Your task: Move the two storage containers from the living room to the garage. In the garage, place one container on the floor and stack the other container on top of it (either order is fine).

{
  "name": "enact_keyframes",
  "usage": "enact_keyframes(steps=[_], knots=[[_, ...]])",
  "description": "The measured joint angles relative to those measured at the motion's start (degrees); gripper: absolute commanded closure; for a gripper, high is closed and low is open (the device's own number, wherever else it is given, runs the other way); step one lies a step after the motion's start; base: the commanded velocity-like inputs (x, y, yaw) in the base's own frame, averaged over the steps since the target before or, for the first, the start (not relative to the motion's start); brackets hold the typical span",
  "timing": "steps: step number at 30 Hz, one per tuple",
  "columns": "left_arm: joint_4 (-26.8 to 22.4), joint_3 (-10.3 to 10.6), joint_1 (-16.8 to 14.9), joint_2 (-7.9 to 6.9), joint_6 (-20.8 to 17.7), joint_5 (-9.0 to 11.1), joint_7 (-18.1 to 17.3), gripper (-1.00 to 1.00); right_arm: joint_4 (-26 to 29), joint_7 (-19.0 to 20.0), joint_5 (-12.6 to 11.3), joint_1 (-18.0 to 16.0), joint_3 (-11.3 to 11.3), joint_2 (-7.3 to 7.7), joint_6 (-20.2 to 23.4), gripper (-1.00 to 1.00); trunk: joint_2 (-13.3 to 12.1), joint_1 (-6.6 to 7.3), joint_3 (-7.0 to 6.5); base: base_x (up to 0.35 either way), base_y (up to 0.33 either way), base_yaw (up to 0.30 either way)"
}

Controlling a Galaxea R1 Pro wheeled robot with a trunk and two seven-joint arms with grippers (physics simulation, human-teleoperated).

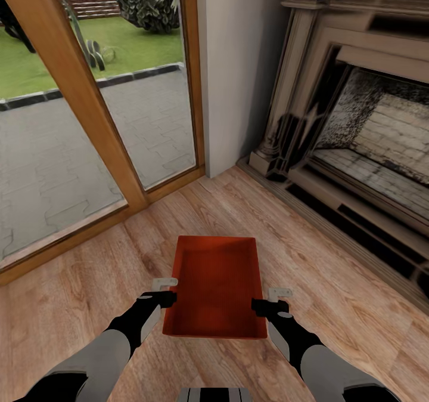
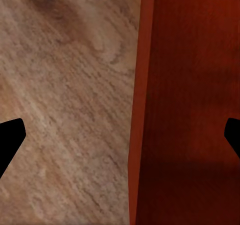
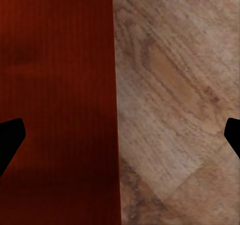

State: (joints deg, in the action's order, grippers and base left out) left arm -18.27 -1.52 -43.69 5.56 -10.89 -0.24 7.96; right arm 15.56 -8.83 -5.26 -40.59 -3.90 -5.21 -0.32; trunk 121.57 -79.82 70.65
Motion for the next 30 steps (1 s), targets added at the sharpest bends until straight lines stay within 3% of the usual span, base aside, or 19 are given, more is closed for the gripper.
enact_keyframes(steps=[12, 30], knots=[[0.0, 0.0, 0.0, 0.03, 0.1, 0.0, 0.1, -1.0, 0.0, 0.1, 0.0, 0.0, 0.0, -0.03, 0.0, -1.0, 0.0, 0.0, 0.0, 0.0, 0.0, 0.0], [-0.1, 0.0, 0.0, 0.03, 0.1, -0.1, 0.0, -1.0, 0.0, 0.2, 0.0, 0.0, -0.1, -0.04, 0.0, -1.0, 7.2, -3.95, 3.23, 0.0, 0.0, 0.0]])
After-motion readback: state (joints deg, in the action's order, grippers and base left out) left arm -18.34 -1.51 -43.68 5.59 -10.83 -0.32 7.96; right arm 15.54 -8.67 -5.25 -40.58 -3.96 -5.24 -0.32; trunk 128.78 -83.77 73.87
